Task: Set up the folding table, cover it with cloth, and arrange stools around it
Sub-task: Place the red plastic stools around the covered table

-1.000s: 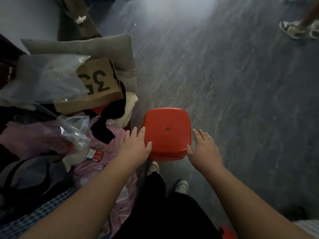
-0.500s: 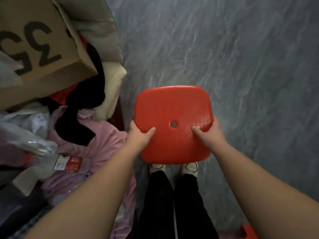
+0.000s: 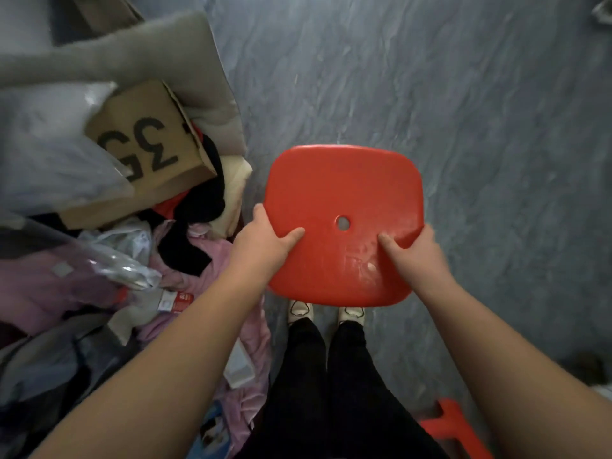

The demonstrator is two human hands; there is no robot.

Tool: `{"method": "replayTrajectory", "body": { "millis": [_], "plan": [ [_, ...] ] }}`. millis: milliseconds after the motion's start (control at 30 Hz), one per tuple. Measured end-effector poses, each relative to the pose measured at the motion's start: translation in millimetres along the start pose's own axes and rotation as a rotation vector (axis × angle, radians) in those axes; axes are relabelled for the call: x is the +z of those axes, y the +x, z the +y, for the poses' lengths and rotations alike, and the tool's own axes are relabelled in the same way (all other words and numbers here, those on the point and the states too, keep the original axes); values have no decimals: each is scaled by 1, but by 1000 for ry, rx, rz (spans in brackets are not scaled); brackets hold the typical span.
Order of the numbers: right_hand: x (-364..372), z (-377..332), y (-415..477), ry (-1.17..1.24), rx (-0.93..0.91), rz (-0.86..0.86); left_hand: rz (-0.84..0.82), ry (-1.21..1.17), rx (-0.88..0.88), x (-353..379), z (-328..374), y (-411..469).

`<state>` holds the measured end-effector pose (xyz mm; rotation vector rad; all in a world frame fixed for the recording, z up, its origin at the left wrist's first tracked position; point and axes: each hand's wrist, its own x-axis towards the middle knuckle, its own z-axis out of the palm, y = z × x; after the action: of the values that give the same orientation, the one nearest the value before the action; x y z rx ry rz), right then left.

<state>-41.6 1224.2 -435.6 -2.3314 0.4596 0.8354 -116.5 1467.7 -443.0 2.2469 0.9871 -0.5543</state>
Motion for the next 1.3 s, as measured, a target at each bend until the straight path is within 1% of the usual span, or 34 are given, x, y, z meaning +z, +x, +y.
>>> {"method": "replayTrajectory", "body": {
  "millis": [133, 233, 333, 500, 633, 800, 1067, 1200, 1300],
  "plan": [
    [-81, -21, -87, 108, -77, 70, 61, 25, 145, -71, 46, -71],
    [-121, -21, -139, 193, -105, 145, 99, 35, 251, -103, 76, -114],
    [-145, -4, -170, 266, -71, 215, 92, 63, 354, -109, 102, -145],
    [-188, 33, -186, 381, -2, 327, 79, 203, 504, -94, 168, -168],
    [-228, 83, -193, 452, 73, 443, 8, 279, 630, -57, 233, -191],
    [-289, 174, -198, 553, 195, 528, -77, 381, 804, 22, 328, -238],
    [-394, 324, -192, 679, 329, 629, -212, 490, 950, 166, 465, -332],
    [-425, 379, -186, 767, 412, 692, -256, 545, 1013, 223, 515, -366],
    [-442, 408, -180, 813, 470, 709, -286, 584, 1068, 256, 545, -382]
  ]
}}
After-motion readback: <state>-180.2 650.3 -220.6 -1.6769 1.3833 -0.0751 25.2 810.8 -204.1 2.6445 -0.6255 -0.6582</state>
